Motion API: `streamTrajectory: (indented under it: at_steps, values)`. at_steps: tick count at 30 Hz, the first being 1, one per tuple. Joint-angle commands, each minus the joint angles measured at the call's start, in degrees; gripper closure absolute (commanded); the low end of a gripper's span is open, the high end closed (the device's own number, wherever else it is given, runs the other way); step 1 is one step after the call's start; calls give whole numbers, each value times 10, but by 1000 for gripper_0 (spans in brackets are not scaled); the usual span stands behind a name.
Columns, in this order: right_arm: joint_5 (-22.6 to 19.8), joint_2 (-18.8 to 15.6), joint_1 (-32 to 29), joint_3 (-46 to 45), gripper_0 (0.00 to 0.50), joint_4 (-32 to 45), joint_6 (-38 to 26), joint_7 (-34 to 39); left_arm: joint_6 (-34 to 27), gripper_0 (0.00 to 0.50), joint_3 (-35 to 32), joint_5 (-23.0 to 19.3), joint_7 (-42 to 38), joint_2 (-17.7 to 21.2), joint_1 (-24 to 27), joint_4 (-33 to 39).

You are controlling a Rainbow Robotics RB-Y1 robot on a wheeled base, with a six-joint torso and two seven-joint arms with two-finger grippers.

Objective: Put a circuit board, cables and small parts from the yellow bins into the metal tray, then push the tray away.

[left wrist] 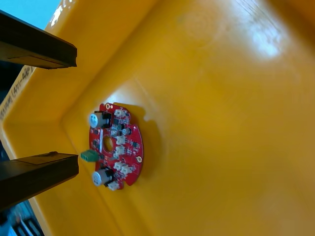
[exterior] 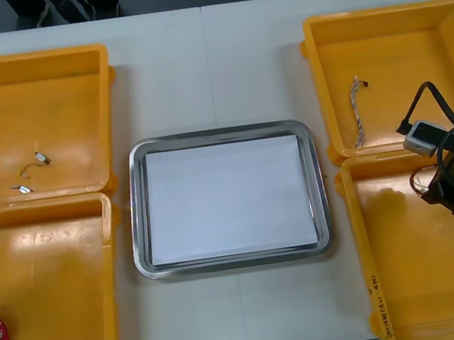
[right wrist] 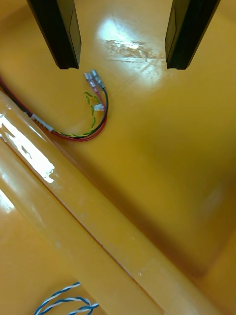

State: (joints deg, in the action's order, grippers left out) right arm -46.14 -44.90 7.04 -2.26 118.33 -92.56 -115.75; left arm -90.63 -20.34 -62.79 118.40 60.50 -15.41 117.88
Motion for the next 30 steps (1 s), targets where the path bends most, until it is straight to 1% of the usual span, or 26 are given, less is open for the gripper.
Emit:
streamTrajectory:
  at_steps: [1, 5, 8, 10, 14, 17, 27, 30]
  values:
    - [-11, -30, -11, -16, 0, -15, 22, -61, 14, 0, -16, 4, 117, 6, -16, -13]
    - [-16, -33, -12, -16, 0, -30, 39, -86, 25, 0, -16, 10, 192, -8, -16, -31]
    - [-19, -40, -18, -16, 0, -32, 50, -88, 27, 0, -13, 13, 237, -9, -16, -41]
    - [-21, -47, -23, -16, 0, -32, 55, -89, 28, 0, -12, 14, 260, -9, -16, -50]
    - [-26, -60, -37, -15, 0, -32, 73, -91, 51, 0, 0, 11, 309, -9, -16, -74]
    - [-26, -63, -47, -15, 0, -33, 87, -91, 64, 0, 11, 13, 337, -9, -16, -84]
    - [0, -64, -60, 0, 0, -32, 115, -92, 94, 0, 28, 16, 362, -12, -40, -84]
    - [18, -64, -62, 15, 0, -33, 128, -91, 105, 0, 28, 23, 366, -33, -50, -84]
